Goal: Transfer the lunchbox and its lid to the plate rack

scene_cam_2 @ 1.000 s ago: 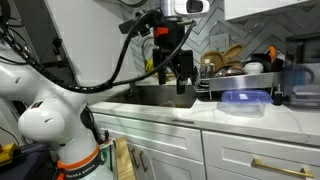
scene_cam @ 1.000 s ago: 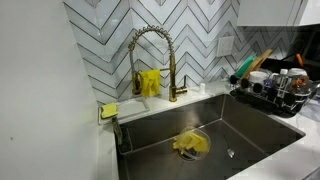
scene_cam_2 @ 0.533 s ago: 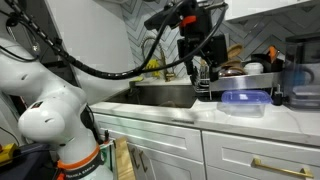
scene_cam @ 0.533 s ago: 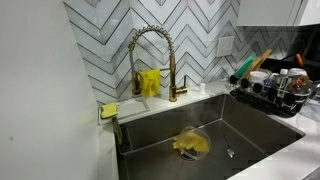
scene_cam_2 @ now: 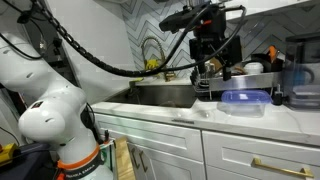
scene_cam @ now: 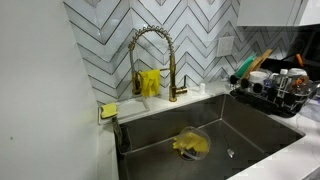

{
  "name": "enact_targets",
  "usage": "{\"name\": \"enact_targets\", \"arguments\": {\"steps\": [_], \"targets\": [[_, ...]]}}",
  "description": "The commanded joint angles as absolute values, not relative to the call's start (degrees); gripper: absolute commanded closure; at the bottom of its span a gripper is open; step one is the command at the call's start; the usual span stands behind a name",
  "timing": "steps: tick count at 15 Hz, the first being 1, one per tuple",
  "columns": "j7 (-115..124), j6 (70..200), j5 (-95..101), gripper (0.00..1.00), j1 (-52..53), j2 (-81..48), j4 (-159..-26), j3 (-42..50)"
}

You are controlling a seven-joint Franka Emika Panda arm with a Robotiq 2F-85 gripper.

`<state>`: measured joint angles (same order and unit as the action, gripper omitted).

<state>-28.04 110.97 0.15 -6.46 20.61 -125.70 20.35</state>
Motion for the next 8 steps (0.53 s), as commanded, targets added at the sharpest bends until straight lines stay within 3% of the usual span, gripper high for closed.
{"name": "enact_targets", "arguments": {"steps": [1,8], "targets": [[-27.5,112.6,-1.4,0.00,-7.6,18.9,-124.6,20.0],[-34.7,112.0,-14.5,0.00,-7.5,6.5,-117.5,22.6]]}}
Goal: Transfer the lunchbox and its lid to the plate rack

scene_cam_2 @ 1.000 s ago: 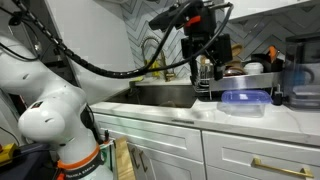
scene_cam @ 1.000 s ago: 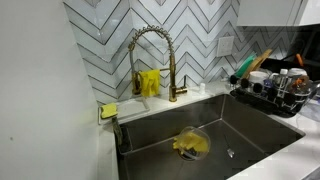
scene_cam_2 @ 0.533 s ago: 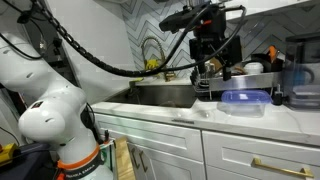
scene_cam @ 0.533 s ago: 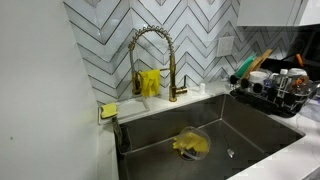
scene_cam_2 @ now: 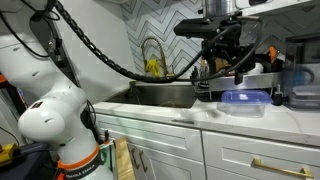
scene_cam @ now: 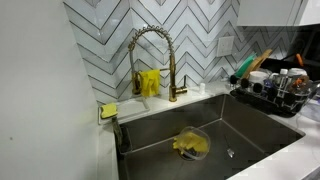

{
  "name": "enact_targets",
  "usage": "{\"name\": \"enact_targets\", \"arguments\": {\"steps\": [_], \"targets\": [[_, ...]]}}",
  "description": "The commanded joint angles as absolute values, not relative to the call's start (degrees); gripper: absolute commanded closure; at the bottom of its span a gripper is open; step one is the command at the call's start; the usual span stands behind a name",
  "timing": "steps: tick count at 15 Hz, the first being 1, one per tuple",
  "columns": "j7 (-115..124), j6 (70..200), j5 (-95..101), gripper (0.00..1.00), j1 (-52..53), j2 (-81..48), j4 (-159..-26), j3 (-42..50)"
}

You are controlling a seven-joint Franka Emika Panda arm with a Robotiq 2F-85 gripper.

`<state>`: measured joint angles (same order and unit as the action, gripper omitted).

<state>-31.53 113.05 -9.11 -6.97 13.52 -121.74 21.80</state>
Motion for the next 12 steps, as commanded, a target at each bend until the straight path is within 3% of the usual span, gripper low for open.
{"name": "enact_targets", "arguments": {"steps": [1,8,12], "targets": [[-34.2,111.9,-16.2,0.00,-8.1,3.9,-115.9,22.3],[-39.4,109.7,-28.4,0.00,-13.8,-9.2,-105.5,18.6],[-38.0,111.8,-26.6,0.00,-15.0,-8.9,-106.3,16.8]]}}
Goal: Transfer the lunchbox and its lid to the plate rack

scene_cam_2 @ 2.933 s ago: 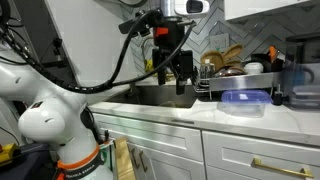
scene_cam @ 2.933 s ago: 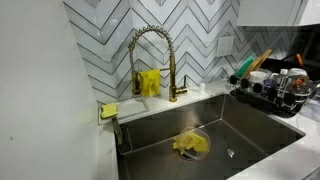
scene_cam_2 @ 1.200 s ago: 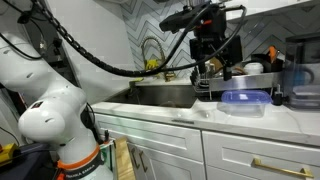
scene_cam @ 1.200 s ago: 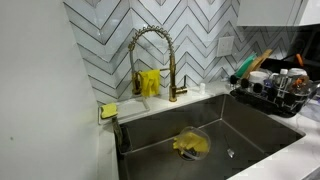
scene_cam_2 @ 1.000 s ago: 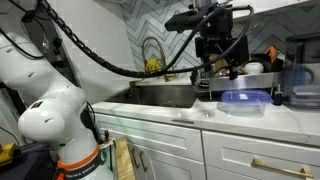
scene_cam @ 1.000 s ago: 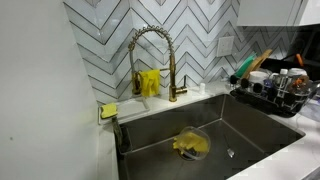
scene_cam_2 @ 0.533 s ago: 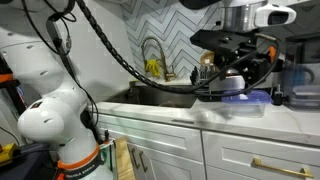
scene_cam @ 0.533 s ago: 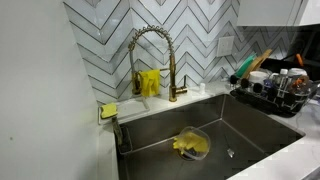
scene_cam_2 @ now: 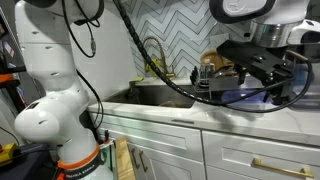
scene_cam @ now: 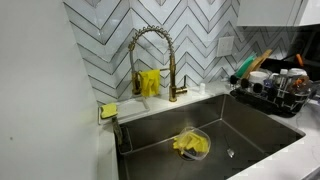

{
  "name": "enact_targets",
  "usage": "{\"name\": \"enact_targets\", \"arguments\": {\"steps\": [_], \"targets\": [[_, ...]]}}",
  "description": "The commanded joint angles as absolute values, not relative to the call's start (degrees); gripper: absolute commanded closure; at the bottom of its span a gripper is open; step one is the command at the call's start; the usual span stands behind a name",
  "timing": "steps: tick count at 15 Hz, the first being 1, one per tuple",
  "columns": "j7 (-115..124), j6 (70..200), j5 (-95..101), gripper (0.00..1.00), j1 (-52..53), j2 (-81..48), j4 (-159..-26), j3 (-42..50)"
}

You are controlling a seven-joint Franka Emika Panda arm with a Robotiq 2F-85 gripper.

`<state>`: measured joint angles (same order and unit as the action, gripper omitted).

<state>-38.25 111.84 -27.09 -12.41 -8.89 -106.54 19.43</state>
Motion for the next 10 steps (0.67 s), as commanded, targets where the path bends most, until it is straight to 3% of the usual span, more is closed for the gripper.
{"name": "enact_targets", "arguments": {"steps": [1,10], "targets": [[-38.0,111.7,-26.7,0.00,-15.1,-9.1,-106.1,16.7],[-39.7,105.0,-35.6,0.00,-20.4,-19.4,-96.9,12.3]]}}
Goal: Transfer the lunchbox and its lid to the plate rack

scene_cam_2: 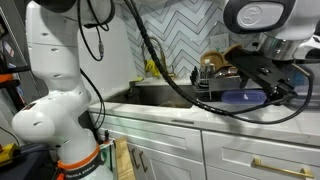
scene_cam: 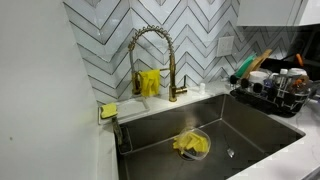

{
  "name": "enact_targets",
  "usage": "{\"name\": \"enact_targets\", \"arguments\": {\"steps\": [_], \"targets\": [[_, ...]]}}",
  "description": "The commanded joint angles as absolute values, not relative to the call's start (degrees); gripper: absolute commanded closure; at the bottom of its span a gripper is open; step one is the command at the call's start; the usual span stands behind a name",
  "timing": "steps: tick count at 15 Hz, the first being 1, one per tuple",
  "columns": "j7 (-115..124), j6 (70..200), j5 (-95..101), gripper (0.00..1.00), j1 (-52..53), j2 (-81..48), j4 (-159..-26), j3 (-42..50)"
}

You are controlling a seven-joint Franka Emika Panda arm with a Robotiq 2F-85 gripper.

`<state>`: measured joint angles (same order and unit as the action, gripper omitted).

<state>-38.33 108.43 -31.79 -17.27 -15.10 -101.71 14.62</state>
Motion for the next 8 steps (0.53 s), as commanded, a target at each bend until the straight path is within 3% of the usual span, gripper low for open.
{"name": "enact_targets", "arguments": {"steps": [1,5,8], "targets": [[-40.1,104.2,-36.9,0.00,-21.2,-20.7,-95.6,11.7],[-42.1,102.8,-40.2,0.04,-23.6,-25.3,-91.0,9.9],[-42.5,101.7,-41.6,0.14,-25.1,-27.7,-88.1,9.0]]}}
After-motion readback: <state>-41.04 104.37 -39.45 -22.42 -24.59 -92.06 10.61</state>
